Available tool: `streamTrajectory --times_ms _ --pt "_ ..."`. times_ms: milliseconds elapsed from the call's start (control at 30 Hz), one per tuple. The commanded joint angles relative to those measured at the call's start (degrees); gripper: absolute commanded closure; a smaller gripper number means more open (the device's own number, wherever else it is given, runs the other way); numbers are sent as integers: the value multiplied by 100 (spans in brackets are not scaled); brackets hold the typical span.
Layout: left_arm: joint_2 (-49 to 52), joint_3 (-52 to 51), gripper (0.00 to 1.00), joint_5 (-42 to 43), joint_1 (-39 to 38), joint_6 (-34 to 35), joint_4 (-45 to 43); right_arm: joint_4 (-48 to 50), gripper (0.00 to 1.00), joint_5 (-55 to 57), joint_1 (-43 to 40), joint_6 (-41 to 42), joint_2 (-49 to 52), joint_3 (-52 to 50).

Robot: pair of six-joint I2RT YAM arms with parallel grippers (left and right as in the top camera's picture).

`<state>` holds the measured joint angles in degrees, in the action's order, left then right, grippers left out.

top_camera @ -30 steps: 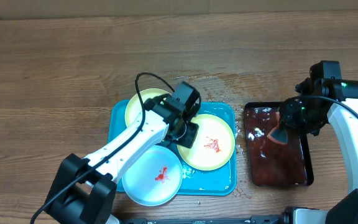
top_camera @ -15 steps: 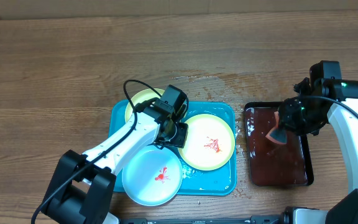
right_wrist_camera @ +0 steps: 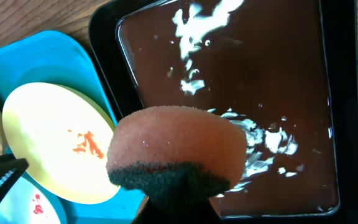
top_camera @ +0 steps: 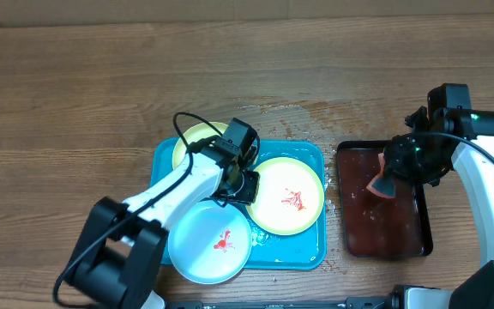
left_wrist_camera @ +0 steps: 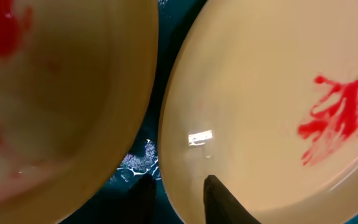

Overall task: Clean dirty plates on tray and stack at the side
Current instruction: 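Lift the sponge and move it over the right yellow plate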

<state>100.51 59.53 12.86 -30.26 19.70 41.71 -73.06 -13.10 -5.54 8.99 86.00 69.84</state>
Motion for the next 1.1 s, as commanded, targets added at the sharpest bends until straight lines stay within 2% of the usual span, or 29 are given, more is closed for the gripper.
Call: streamTrajectory --times_ms 0,67,133,433,733,900,1067 --pt "293 -37 74 238 24 48 -94 33 96 -46 22 -46 -81 57" --pt "402 -37 78 284 24 48 -168 33 96 -46 22 -46 -81 57" --pt "472 -37 96 321 24 59 -247 33 96 -46 22 -46 -81 57" --pt "479 -35 96 328 26 138 -391 79 96 -223 22 -267 -81 57" --pt "479 -35 96 328 26 297 -557 382 96 -2653 33 -1934 -81 42" --pt "479 -35 96 326 26 400 -557 387 96 -2903 315 -1860 -81 -243" --pt "479 -35 96 330 26 476 -557 879 96 -2898 1110 -1377 -79 -844"
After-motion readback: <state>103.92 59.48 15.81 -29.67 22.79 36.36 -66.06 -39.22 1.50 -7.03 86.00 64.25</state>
